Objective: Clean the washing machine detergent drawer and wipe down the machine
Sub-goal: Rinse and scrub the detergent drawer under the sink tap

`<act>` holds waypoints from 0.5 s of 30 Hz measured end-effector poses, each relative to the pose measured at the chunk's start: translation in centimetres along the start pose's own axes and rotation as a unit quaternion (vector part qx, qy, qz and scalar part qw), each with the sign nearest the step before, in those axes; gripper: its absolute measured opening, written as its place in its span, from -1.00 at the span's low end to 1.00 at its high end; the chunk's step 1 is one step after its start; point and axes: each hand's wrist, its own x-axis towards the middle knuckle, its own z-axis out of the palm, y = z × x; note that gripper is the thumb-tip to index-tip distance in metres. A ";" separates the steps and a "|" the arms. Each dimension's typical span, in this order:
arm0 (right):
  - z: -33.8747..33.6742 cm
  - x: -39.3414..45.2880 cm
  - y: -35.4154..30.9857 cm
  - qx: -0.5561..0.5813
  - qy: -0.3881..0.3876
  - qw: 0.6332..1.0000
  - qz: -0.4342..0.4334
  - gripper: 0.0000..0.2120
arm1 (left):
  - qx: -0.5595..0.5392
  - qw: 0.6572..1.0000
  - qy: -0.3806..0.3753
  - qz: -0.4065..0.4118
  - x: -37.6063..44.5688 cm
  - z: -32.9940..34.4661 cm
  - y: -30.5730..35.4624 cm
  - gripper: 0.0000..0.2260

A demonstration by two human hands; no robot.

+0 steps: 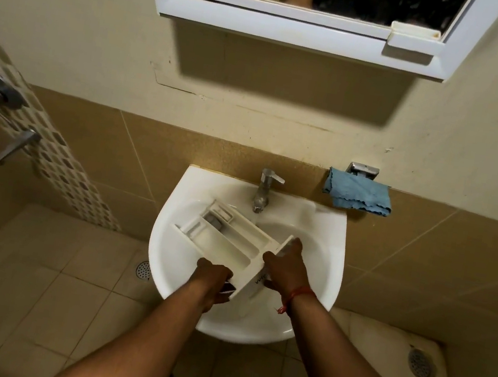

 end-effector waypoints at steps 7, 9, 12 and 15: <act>0.1 1.1 0.3 0.125 -0.049 0.990 0.038 -0.45 | -0.130 0.990 0.023 0.056 0.6 -1.1 0.3 -0.66; 0.3 1.5 0.8 0.127 -0.051 0.990 0.039 -0.44 | -0.165 0.982 0.034 0.085 1.0 -1.7 0.8 -0.64; 0.6 2.0 1.5 0.078 -0.049 0.995 0.038 -0.41 | -0.153 0.978 0.050 0.129 1.5 -2.4 1.2 -0.56; 0.7 2.6 1.4 -0.011 -0.014 0.999 0.032 -0.32 | -0.129 0.975 0.046 0.173 1.9 -2.6 1.5 -0.56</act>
